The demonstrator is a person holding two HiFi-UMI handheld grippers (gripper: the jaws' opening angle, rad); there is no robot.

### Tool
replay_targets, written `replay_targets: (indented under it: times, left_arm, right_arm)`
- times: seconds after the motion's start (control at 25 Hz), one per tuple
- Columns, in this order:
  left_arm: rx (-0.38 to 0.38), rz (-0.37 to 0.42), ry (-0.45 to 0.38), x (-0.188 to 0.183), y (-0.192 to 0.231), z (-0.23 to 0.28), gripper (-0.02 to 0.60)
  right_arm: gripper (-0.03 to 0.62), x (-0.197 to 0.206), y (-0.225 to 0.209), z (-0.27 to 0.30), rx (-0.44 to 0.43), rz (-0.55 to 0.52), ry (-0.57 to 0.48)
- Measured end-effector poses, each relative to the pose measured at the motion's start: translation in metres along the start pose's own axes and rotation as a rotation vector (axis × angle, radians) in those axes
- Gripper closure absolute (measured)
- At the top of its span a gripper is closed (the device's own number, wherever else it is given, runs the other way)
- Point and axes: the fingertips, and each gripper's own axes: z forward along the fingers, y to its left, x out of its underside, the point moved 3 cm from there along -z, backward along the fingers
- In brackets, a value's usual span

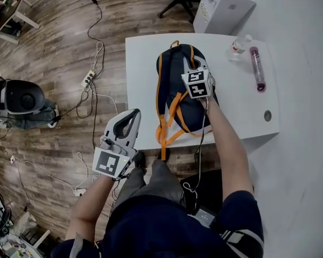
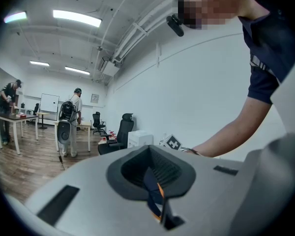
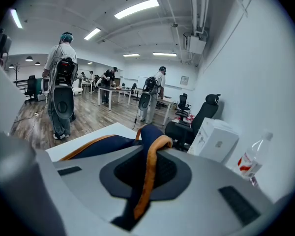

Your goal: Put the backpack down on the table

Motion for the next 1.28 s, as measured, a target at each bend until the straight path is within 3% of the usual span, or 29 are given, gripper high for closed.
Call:
replay_targets:
  times: [0.92,1.28]
  left_arm:
    - [0.005,-0.012,0.015,0.006,0.001,0.006,0.577]
    - [0.005,-0.019,0.014,0.006,0.000,0.008,0.577]
  right_arm:
    - [0.560,0.005,-0.009,0.002,0.007,-0.013,0.047]
    - [0.507,0.010,-0.016,-0.001,0.014,-0.002,0.053]
